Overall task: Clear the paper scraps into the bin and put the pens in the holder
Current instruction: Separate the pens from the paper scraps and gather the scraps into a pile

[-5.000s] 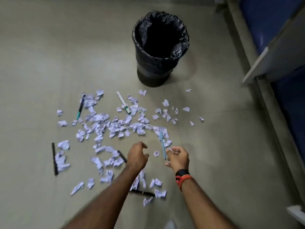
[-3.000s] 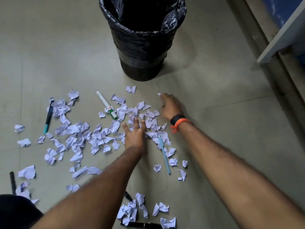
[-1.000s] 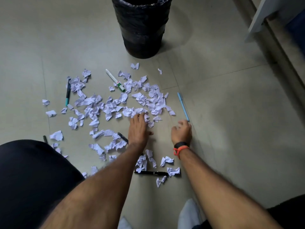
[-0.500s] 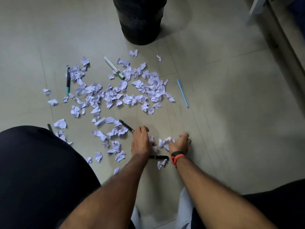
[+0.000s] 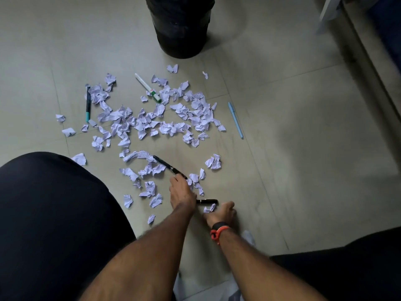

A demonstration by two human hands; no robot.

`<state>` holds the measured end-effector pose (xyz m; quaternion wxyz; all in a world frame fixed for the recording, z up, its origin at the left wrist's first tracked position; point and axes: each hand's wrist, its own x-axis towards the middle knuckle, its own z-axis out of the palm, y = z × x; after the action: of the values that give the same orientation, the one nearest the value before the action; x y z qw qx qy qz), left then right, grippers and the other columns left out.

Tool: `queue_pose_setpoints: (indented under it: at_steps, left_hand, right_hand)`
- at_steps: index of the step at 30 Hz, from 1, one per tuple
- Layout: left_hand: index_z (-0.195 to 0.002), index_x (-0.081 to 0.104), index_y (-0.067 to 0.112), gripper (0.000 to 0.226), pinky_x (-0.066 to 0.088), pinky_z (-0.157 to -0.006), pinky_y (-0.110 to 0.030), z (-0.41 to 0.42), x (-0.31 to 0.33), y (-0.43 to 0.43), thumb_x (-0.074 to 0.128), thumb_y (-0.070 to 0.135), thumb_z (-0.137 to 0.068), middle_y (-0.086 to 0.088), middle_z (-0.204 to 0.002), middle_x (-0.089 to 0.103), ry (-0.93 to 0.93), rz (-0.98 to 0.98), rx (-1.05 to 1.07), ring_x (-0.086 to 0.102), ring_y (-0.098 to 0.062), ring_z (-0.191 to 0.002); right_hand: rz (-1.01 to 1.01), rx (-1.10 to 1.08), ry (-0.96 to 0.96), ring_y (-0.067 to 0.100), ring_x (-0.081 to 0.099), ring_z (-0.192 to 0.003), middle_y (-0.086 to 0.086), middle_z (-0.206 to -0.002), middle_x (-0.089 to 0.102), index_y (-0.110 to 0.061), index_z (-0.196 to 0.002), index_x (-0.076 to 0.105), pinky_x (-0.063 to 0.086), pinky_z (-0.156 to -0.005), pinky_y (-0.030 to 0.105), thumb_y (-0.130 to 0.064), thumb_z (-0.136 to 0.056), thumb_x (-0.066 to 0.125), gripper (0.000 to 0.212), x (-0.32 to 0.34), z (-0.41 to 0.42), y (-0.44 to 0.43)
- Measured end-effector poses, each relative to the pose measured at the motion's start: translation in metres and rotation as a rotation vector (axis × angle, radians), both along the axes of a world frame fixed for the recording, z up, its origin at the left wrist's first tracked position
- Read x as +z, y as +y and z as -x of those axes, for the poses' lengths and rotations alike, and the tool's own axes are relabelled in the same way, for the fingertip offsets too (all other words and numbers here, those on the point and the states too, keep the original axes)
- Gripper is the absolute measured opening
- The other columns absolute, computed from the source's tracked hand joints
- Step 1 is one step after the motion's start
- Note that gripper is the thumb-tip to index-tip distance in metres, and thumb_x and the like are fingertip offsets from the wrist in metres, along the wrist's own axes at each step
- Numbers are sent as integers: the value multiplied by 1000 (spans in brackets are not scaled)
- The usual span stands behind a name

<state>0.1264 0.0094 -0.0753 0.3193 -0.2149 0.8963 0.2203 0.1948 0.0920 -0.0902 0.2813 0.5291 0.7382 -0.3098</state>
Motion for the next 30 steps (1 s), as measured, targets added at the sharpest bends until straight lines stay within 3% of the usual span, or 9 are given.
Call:
queue_pose_setpoints:
  at_steps: [4,8,14,18,21,23,26,30]
  left_hand:
    - [-112,44,8,35,46,-82,-45,1,-5,5,65,9,-84,-13,-121,46,48,-63,29,58,-39,-105]
    - [-109,49,10,19,48,-80,-45,11,-11,10,55,11,-91,-12,-118,46,123,-123,-31,59,-38,-99]
    - [-106,50,13,20,48,-78,-38,39,-15,15,59,15,-88,-7,-114,48,202,-232,-43,58,-33,-92]
    - [-107,53,14,20,44,-78,-28,59,-9,16,54,8,-88,-3,-112,52,328,-356,3,57,-21,-95]
    - [-109,55,12,24,40,-68,-10,60,0,2,50,-2,-90,0,-108,52,416,-381,144,56,-10,-90]
    - [-105,57,14,16,34,-66,-9,52,3,-13,55,6,-92,3,-103,54,423,-310,247,54,-9,-87]
    - [-99,58,17,9,36,-75,-23,30,-3,-33,61,18,-90,0,-103,59,331,-215,377,57,-19,-91]
    - [-97,58,17,9,40,-75,-27,7,-11,-35,62,20,-90,-1,-102,60,305,-178,460,59,-23,-92]
  right_hand:
    - [-63,-73,110,37,56,-107,19,-117,53,-5,-109,49,46,-85,37,-4,-71,69,42,-2,14,-6]
    - [-88,-144,168,35,61,-105,19,-111,64,-5,-97,66,49,-85,36,0,-73,64,24,-10,27,8]
    - [-96,-145,256,35,66,-99,16,-101,72,-7,-89,73,50,-78,32,2,-72,65,21,-11,61,40]
    - [-40,-76,388,30,68,-93,12,-98,74,-7,-89,73,51,-79,31,-1,-70,71,20,-7,111,39]
    - [52,-49,452,24,68,-82,4,-89,72,-16,-91,69,56,-80,33,-13,-68,79,25,-8,142,25]
    - [16,-62,468,27,69,-83,3,-88,71,-20,-87,63,57,-78,38,-20,-65,81,28,-6,143,20]
    - [-50,116,385,29,63,-94,7,-97,70,-15,-87,60,47,-79,32,-23,-68,79,28,0,111,13]
    - [50,418,367,28,61,-95,7,-96,67,-13,-93,57,45,-79,31,-11,-65,76,34,-12,79,-1]
